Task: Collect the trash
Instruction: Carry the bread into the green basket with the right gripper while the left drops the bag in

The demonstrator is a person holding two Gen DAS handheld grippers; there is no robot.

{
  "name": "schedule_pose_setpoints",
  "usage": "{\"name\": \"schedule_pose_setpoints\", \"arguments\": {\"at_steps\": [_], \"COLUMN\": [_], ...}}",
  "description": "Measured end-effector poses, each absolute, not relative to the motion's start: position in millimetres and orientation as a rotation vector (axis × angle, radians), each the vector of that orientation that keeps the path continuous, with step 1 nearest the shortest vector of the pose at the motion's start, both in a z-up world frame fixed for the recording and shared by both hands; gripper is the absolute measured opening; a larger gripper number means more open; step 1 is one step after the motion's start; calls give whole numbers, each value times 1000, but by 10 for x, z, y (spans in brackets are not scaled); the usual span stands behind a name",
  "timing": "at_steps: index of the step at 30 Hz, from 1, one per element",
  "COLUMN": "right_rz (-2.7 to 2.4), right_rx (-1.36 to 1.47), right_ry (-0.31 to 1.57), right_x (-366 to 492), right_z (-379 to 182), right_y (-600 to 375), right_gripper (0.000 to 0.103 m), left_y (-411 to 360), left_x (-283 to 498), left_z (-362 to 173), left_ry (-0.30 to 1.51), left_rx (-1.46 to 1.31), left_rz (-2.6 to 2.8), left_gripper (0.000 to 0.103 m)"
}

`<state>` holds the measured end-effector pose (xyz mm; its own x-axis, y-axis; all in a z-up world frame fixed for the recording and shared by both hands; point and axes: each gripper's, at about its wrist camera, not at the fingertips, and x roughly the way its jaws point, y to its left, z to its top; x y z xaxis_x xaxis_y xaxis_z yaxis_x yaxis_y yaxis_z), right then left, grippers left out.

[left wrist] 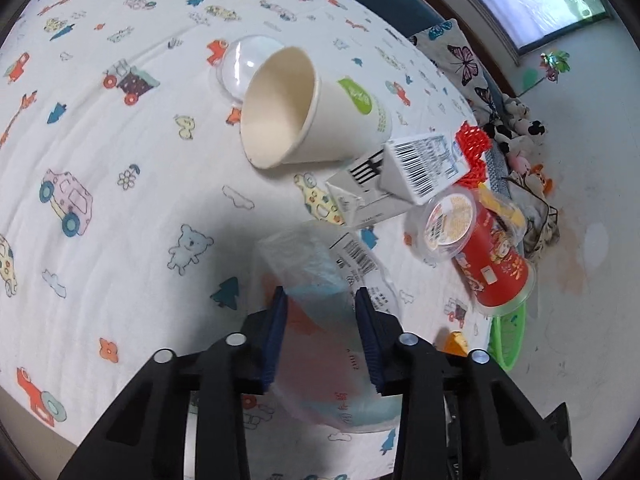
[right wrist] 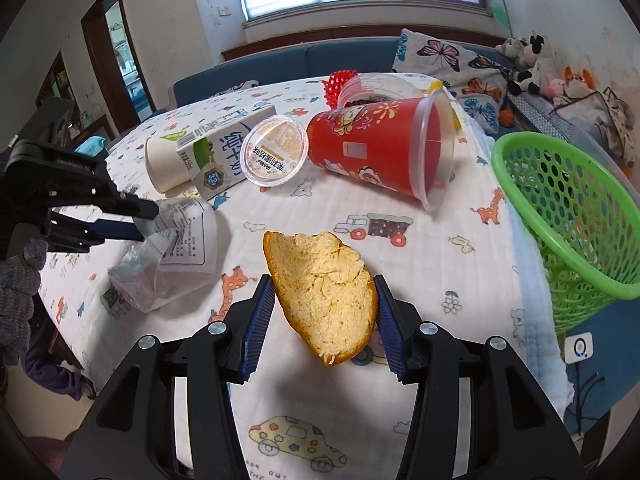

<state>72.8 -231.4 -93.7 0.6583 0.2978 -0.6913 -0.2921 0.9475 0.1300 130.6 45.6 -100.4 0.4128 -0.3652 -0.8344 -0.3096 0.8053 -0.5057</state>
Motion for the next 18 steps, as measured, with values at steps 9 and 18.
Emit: {"name": "schedule_pose_setpoints", "arguments": {"at_steps": [9,18], "right_rz": [318,268], "right_rx": [28,47], "right_ry": [756,699], "right_x": [675,667], "right_z": [-801,-570], "right_y": [-2453,-2698], "right_gripper": [50,50], "left_y": [419,112], "left_x": [1223,1137], "left_z": [-834,-419], "left_ry": [1115,1036], "left_rx": [-615,-507], "left_rz": [-100,-264], "left_gripper": [16,16]}}
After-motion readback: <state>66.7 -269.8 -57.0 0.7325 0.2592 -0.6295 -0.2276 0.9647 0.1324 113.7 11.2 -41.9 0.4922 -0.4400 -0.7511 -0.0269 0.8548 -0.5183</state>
